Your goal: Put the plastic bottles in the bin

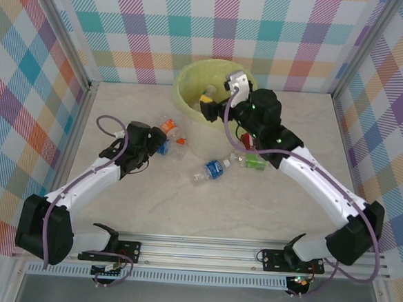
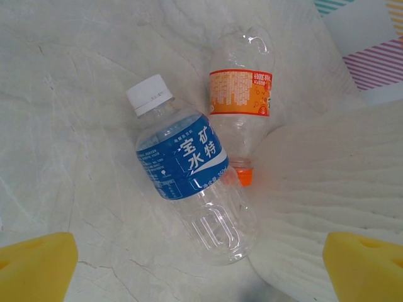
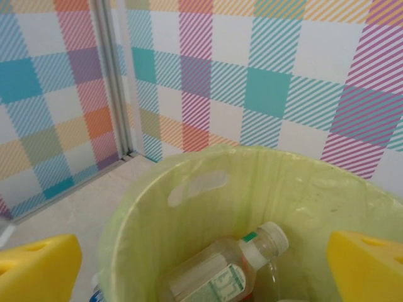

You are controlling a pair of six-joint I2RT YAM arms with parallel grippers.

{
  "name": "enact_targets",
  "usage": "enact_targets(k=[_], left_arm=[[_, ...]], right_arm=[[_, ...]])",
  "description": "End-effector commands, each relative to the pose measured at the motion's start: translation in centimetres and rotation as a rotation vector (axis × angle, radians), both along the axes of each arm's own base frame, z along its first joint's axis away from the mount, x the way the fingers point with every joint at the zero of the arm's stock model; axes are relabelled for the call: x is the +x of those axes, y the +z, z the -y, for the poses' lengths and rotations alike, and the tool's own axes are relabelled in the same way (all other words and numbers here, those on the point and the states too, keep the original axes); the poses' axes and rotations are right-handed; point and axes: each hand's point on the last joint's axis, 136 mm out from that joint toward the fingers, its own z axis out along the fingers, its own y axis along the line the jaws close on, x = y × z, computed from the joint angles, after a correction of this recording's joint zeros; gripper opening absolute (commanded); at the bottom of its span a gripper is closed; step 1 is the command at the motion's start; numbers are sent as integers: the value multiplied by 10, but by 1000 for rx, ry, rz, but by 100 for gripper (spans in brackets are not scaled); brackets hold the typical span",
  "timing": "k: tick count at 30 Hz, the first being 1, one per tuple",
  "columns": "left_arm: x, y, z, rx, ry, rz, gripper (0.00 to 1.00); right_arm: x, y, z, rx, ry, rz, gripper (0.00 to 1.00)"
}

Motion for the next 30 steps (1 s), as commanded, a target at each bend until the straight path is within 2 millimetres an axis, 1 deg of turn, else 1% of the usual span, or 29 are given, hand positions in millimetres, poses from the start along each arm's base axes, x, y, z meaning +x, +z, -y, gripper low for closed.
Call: enact_targets(k=[1, 3, 6, 10, 12, 14, 18, 23, 25, 26, 27, 30], left_arm=[[6, -4, 0, -1, 20, -43, 100], [13, -10, 2, 14, 25, -65, 100], [22, -17, 7, 37, 24, -98, 99], [34, -28, 12, 49, 51, -112, 92], [37, -38, 9, 59, 95, -137, 91], [40, -46, 7, 62, 128, -160, 90], [52, -59, 13, 58, 138, -177, 88], [66, -72, 23, 54, 118, -201, 84], [69, -79, 27, 46, 117, -207, 81], [69, -85, 27, 45, 116, -214, 78], [74, -86, 30, 32, 116, -191, 75], [75, -95, 30, 22, 128, -186, 71]], right_arm=[[-22, -2, 8, 8, 50, 39, 100], [-33, -10, 20, 4, 37, 37, 100], [-44, -22, 36, -4, 3, 31, 100], [-47, -31, 59, -11, -88, 17, 100], [-50, -30, 66, -1, -115, 24, 100], [-53, -26, 69, 11, -117, 44, 100], [-58, -19, 73, 32, -115, 80, 100], [-59, -22, 72, 26, -108, 79, 100], [-59, -22, 71, 24, -103, 77, 100], [-59, -22, 71, 25, -100, 77, 100], [-60, -22, 70, 26, -98, 78, 100], [-59, -22, 70, 7, -96, 95, 100]])
